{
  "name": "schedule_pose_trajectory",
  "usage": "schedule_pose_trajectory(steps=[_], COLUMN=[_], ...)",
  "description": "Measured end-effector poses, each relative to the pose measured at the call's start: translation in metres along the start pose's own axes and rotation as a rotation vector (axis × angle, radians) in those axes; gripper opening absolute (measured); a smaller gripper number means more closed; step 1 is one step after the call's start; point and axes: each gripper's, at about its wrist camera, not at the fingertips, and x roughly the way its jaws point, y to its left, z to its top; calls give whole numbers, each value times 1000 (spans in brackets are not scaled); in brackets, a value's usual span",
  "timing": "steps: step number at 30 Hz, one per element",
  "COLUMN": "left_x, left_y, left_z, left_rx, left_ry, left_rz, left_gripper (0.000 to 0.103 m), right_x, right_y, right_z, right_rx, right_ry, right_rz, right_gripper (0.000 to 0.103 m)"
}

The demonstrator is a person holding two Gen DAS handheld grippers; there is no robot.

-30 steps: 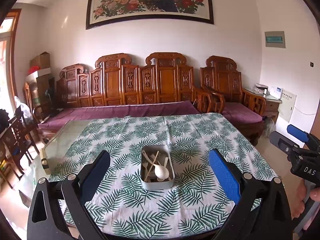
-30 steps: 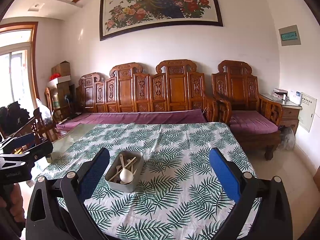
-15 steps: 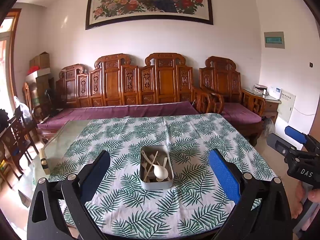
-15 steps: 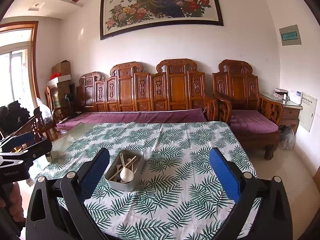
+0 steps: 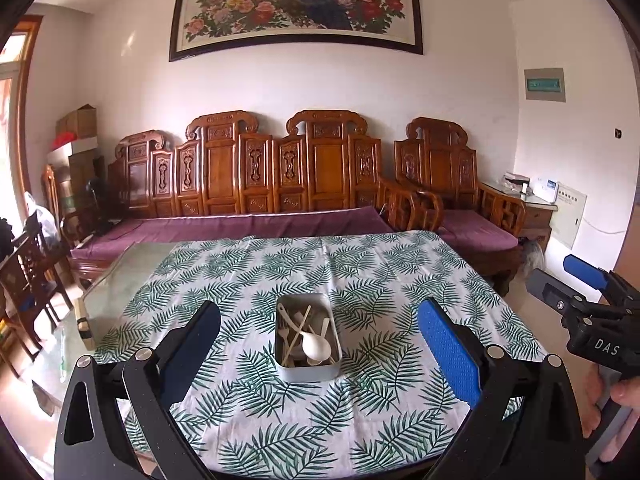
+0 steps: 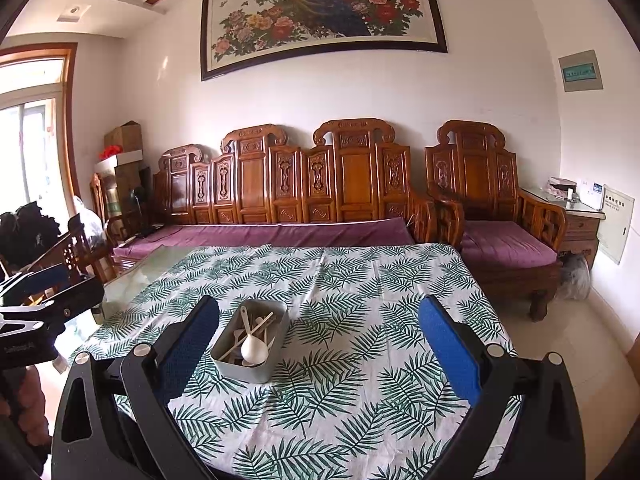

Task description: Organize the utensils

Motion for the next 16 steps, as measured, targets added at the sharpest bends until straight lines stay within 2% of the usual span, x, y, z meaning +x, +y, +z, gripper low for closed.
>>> schedule_pose_trajectory(steps=[16], left_x=[1], left_y=[-1], left_z=[-2], left_rx=[0], left_ry=[4], left_rz=[1], left_gripper=[95], right_x=[1], right_y=[2], right_z=[-1], right_rx=[3], right_ry=[4], right_rz=[6], right_gripper=[100])
